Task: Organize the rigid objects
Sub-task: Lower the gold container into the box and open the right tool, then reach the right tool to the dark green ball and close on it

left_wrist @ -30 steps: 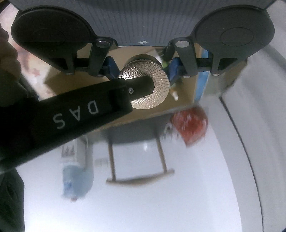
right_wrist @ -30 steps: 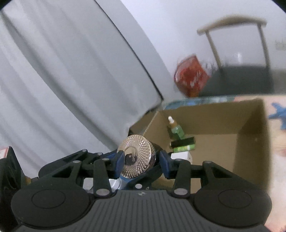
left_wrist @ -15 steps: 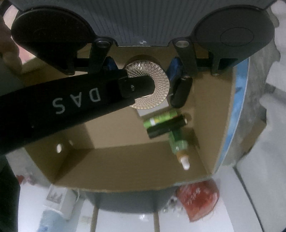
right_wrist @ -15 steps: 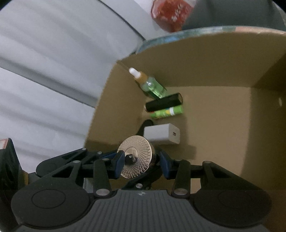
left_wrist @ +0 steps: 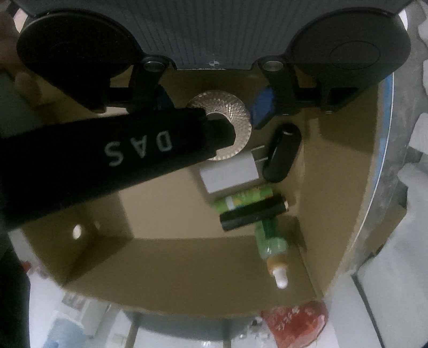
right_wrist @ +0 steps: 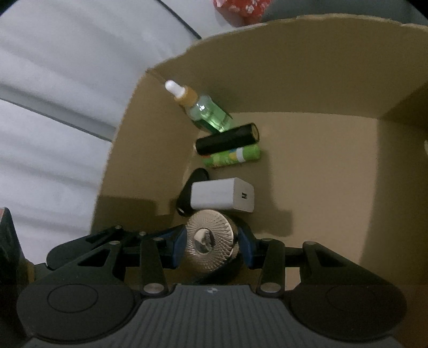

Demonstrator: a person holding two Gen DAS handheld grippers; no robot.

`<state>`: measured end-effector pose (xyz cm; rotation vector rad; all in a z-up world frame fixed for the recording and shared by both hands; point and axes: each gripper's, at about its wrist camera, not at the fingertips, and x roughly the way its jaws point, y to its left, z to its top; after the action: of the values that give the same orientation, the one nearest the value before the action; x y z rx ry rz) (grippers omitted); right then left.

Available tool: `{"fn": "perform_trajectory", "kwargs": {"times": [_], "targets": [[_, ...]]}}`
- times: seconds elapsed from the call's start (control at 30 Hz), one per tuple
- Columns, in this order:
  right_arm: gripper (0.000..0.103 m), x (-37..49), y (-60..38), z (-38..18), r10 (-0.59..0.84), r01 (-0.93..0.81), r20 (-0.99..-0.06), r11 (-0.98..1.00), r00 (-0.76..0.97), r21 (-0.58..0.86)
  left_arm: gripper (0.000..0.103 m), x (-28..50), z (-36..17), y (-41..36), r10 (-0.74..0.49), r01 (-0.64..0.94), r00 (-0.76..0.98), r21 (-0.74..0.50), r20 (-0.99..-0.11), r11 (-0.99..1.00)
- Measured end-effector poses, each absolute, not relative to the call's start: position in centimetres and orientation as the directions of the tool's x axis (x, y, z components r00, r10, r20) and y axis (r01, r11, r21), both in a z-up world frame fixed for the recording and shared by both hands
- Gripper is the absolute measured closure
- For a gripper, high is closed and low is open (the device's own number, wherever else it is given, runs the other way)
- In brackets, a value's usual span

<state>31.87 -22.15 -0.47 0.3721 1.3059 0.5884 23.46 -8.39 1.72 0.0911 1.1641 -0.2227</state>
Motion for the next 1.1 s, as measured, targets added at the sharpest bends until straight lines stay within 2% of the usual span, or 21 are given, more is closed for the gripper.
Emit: {"fn": "perform_trajectory", "kwargs": {"times": [0.13, 0.23, 0.4, 0.47, 0.53, 0.7, 0.9, 1.1], "targets": [[0.056, 30.2, -23.9, 2.4, 0.604, -0.214, -0.757, 0.796, 0.248, 0.566, 0.033, 21.2, 4.3, -7.6, -0.158, 0.227, 0.460, -0.057, -0.874, 0.972], [0.055, 27.3, -26.3, 5.3, 0.640, -0.241, -0.688, 0.767, 0.341, 0.594, 0.031, 18.8, 6.9, -6.3, -0.189, 0.233, 0.539, -0.070, -0.821, 0.970], [0.043, 19.8, -30.6, 9.5, 0.656, -0.321, -0.571, 0.747, 0.494, 0.582, 0.026, 14.4, 10.2, -4.6, -0.292, 0.295, 0.643, -0.122, -0.708, 0.948], [0.037, 17.4, -31.8, 9.9, 0.667, -0.334, -0.534, 0.733, 0.519, 0.592, 0.023, 12.5, 10.6, -4.2, -0.323, 0.337, 0.664, -0.116, -0.675, 0.934], [0.034, 15.1, -32.8, 9.3, 0.687, -0.339, -0.499, 0.709, 0.529, 0.618, 0.022, 10.8, 9.4, -3.8, -0.339, 0.361, 0.672, -0.108, -0.658, 0.926], [0.034, 12.4, -32.4, 4.7, 0.706, -0.292, -0.481, 0.676, 0.521, 0.676, 0.022, 7.7, 5.7, -4.0, -0.359, 0.390, 0.635, -0.117, -0.685, 0.913], [0.034, 13.9, -29.3, 0.0, 0.700, -0.235, -0.534, 0.685, 0.475, 0.690, 0.024, 8.3, -0.3, -5.3, -0.286, 0.356, 0.589, -0.076, -0.756, 0.932], [0.034, 16.4, -26.9, -2.6, 0.699, -0.225, -0.574, 0.697, 0.427, 0.681, 0.024, 10.4, -3.6, -6.6, -0.193, 0.327, 0.615, 0.025, -0.765, 0.945]]}}
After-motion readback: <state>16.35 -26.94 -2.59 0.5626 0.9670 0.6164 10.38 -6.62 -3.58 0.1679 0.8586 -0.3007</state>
